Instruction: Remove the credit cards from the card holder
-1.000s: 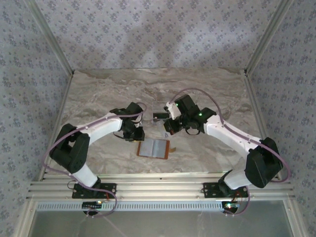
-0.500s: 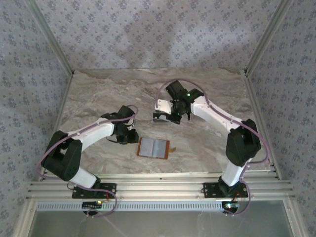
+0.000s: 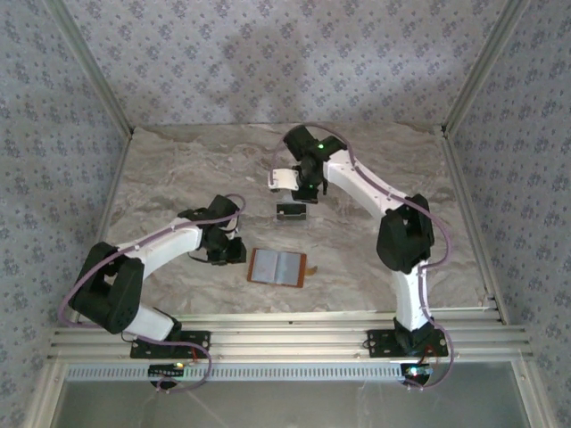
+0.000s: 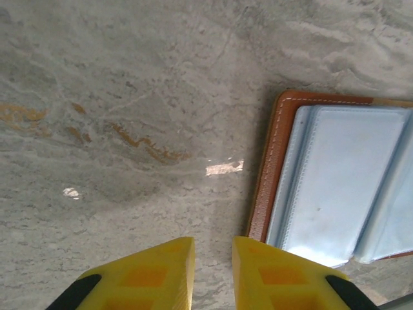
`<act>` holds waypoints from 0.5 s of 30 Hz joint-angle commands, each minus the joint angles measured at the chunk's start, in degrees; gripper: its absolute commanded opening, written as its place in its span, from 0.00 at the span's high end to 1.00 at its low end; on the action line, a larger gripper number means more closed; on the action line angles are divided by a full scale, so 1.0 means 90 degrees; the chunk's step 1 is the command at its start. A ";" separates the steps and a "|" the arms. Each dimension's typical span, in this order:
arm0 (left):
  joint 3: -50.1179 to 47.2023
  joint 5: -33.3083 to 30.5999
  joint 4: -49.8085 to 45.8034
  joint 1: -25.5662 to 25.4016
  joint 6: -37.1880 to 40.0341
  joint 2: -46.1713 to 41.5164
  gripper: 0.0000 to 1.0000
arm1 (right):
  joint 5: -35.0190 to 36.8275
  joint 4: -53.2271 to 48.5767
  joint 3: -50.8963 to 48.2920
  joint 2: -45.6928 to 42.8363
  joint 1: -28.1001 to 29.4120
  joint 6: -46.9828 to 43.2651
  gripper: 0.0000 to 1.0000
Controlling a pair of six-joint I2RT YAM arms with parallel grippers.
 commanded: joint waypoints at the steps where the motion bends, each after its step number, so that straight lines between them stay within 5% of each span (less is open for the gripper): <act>1: -0.0024 0.0080 -0.0012 0.0046 -0.0009 -0.0110 0.78 | -0.0006 -0.0712 0.0637 0.0410 -0.0023 -0.0687 1.00; 15: -0.0258 -0.0005 -0.0085 0.0121 -0.0036 -0.0366 0.78 | 0.0171 -0.0946 0.1555 0.1433 -0.0013 -0.0862 1.00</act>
